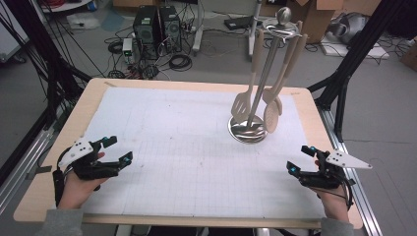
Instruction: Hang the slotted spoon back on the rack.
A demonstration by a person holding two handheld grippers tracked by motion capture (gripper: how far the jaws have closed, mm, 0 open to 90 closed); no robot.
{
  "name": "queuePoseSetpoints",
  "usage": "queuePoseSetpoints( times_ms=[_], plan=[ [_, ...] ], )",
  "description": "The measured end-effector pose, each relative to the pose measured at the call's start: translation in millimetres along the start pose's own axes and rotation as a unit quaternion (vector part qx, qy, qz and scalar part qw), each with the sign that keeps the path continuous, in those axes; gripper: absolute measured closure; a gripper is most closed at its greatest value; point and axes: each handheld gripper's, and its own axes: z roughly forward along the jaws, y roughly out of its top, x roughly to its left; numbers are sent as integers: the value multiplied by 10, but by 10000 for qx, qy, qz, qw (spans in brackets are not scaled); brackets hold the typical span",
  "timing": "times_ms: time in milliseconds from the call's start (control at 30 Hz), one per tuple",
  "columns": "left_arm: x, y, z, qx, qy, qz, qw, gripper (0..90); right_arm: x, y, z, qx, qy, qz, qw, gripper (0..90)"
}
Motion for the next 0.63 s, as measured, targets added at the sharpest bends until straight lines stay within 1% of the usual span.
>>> queuePoseSetpoints(
  times_ms=[133,167,267,333,467,533,633],
  plan=[
    [63,-10,-59,-44,133,-43,9999,135,-36,-31,-27,-14,-152,90,9998,114],
    [79,-14,-73,-25,176,-35,9998,135,-54,-45,-40,-37,-226,133,9996,114],
    [121,-37,-99,-32,232,-105,9997,135,-92,-81,-59,-79,-317,196,9993,114],
    [147,-51,-113,-18,287,-135,9995,135,-106,-99,-69,-60,-348,228,9991,114],
    [178,-76,-117,1,322,-195,9993,135,-118,-114,-81,-93,-390,279,9988,114],
    [177,-83,-103,46,301,-193,9994,135,-116,-108,-77,-138,-371,276,9988,114],
    [172,-88,-83,121,323,-186,9992,135,-112,-91,-64,-165,-338,301,9988,114]
  ],
)
